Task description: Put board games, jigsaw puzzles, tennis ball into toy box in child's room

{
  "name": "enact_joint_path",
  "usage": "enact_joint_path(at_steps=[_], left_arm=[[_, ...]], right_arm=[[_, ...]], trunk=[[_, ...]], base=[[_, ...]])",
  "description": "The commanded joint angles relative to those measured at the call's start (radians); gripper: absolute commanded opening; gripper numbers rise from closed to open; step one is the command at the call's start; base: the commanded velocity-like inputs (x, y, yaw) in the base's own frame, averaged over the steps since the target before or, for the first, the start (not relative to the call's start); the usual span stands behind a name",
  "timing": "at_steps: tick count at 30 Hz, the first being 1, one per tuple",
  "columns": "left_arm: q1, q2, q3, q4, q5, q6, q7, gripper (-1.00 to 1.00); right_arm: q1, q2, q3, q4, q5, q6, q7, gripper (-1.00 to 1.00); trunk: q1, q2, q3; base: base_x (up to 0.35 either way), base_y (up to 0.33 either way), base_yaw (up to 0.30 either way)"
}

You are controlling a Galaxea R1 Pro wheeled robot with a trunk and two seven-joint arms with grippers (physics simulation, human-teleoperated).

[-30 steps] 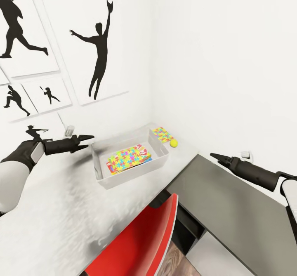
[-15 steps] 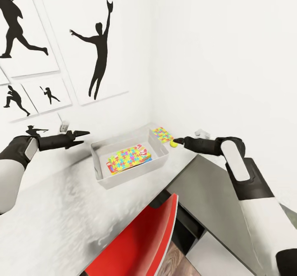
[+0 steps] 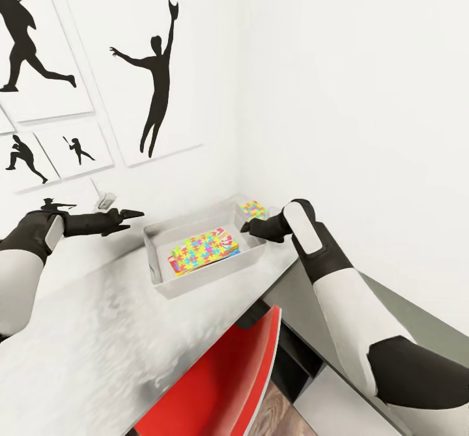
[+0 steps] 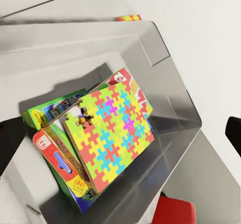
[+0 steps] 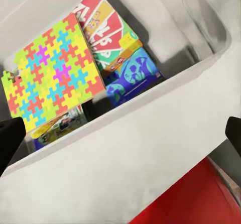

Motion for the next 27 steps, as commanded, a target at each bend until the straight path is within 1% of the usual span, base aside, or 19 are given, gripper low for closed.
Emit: enact_joint_path(at_steps=[1, 3, 4, 5, 6, 10, 11, 13, 14, 18, 22, 27], left_arm=[[-0.003, -0.009, 0.007, 0.0, -0.013, 0.006, 0.01, 1.0], [-0.005, -0.02, 0.007, -0.001, -0.014, 0.006, 0.032, 1.0], [-0.007, -0.033, 0.007, -0.003, -0.015, 0.006, 0.06, 1.0], [-0.008, -0.039, 0.007, -0.005, -0.015, 0.006, 0.076, 1.0], [-0.01, -0.054, 0.007, -0.011, -0.016, 0.007, 0.113, 1.0], [-0.011, -0.08, 0.007, -0.029, -0.017, 0.015, 0.199, 1.0], [-0.011, -0.088, 0.007, -0.038, -0.016, 0.026, 0.24, 1.0], [-0.011, -0.093, 0.008, -0.048, -0.015, 0.039, 0.275, 1.0], [-0.011, -0.096, 0.008, -0.059, -0.015, 0.051, 0.302, 1.0], [-0.011, -0.101, 0.008, -0.084, -0.015, 0.067, 0.344, 1.0], [-0.011, -0.102, 0.008, -0.094, -0.016, 0.072, 0.376, 1.0], [-0.011, -0.101, 0.006, -0.098, -0.016, 0.067, 0.394, 1.0]], right_arm=[[-0.005, 0.006, 0.002, 0.012, -0.009, 0.002, -0.019, 1.0], [-0.008, 0.012, 0.002, 0.021, -0.009, 0.002, -0.025, 1.0], [-0.014, 0.02, 0.002, 0.029, -0.009, 0.002, -0.028, 1.0], [-0.019, 0.025, 0.002, 0.032, -0.009, 0.002, -0.029, 1.0], [-0.031, 0.033, 0.002, 0.04, -0.008, 0.001, -0.031, 1.0], [-0.055, 0.033, 0.002, 0.072, -0.008, -0.004, -0.033, 1.0], [-0.065, 0.033, 0.002, 0.092, -0.008, -0.009, -0.034, 1.0], [-0.074, 0.033, 0.003, 0.111, -0.008, -0.015, -0.034, 1.0], [-0.083, 0.033, 0.003, 0.125, -0.008, -0.023, -0.034, 1.0], [-0.096, 0.033, 0.004, 0.143, -0.009, -0.035, -0.035, 1.0], [-0.101, 0.033, 0.004, 0.148, -0.01, -0.04, -0.035, 1.0], [-0.102, 0.033, 0.009, 0.15, -0.01, -0.041, -0.035, 1.0]], trunk=[[0.001, -0.002, -0.002], [0.001, -0.002, -0.002], [0.001, -0.002, -0.002], [0.001, -0.002, -0.002], [0.001, -0.002, -0.002], [0.001, -0.002, -0.002], [0.001, -0.002, -0.002], [0.001, -0.002, -0.002], [0.001, -0.002, -0.002], [0.001, -0.002, -0.002], [0.001, -0.002, -0.002], [0.001, -0.002, -0.002]], base=[[0.0, 0.0, 0.0], [0.0, 0.0, 0.0], [0.0, 0.0, 0.0], [0.0, 0.0, 0.0], [0.0, 0.0, 0.0], [0.0, 0.0, 0.0], [0.0, 0.0, 0.0], [0.0, 0.0, 0.0], [0.0, 0.0, 0.0], [0.0, 0.0, 0.0], [0.0, 0.0, 0.0], [0.0, 0.0, 0.0]])
